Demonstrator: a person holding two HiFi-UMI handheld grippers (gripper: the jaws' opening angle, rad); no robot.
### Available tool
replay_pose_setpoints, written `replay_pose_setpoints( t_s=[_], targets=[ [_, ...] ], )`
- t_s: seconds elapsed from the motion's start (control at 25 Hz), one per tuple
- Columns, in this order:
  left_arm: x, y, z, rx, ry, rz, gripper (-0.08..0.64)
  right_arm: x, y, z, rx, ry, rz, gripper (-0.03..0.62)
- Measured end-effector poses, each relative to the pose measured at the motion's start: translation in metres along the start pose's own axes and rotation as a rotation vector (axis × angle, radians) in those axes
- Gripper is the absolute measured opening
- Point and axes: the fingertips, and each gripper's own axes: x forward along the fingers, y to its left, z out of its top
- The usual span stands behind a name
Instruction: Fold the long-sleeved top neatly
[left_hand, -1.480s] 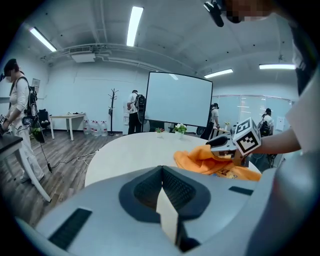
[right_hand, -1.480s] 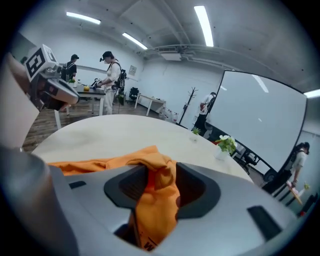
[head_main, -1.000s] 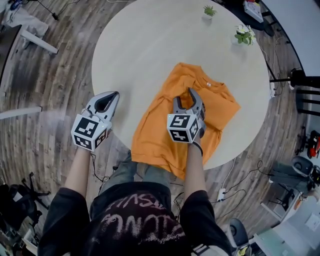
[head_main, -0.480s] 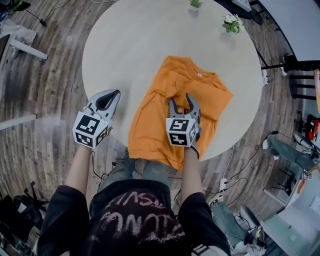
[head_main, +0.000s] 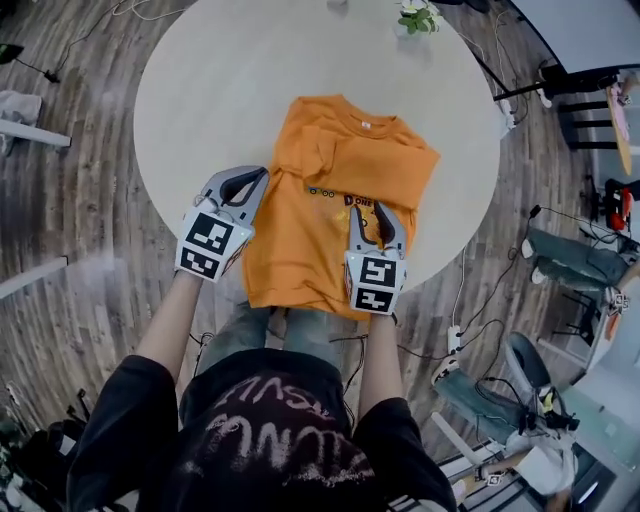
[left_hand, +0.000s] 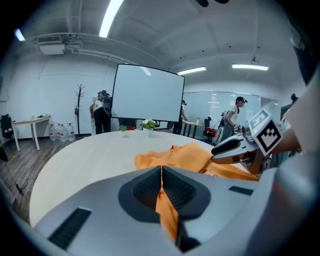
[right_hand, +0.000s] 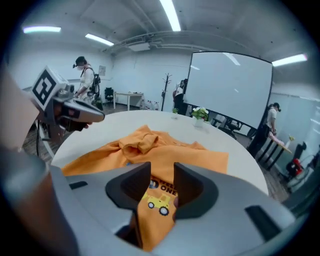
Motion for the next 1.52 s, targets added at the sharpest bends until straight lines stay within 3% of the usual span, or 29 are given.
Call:
replay_pose_setpoints(
  t_s=[0.12,0.24,0.4,0.48,0.56,0.8,0.92,1.16,1.32,1.52],
  targets=[
    [0.039,-0.032,0.011,0.093,0.023,-0.064,0.04,-0.027,-0.031,-0.009,0.108,-0.029,-0.058,0.147],
    [0.073,-0.056,0.006,0.207,0.087,-0.107,0.152,-0.052,-0.059,-0.025,0.141,-0.021,-0.126,0.143],
    [0.11,-0.063,-0.015,0.375,0.204,-0.084,0.178,-0.075,-0.087,-0.051,0.178,0.01,-0.192,0.143],
    [0.12,-0.054,-0.026,0.399,0.251,-0.049,0.155,-0.083,-0.097,-0.064,0.2,0.023,-0.213,0.143],
    [0.12,-0.042,-0.027,0.352,0.244,-0.022,0.106,-0.089,-0.101,-0.076,0.217,0.035,-0.224,0.143],
    [0.092,-0.003,0.004,-0.032,0.02,0.018,0.104,-0.099,-0.1,-0.099,0.216,0.062,-0.202,0.143],
    [0.074,0.016,0.0,-0.13,-0.019,0.073,0.111,-0.101,-0.095,-0.102,0.205,0.057,-0.177,0.143],
    [0.03,0.038,-0.017,-0.194,-0.03,0.187,0.13,-0.11,-0.089,-0.106,0.179,0.044,-0.125,0.143],
    [0.002,0.029,-0.021,-0.145,-0.022,0.211,0.122,-0.122,-0.084,-0.112,0.156,0.029,-0.087,0.143],
    [-0.041,0.006,-0.024,-0.113,-0.027,0.245,0.012,-0.141,-0.075,-0.118,0.13,-0.011,-0.023,0.117]
  ],
)
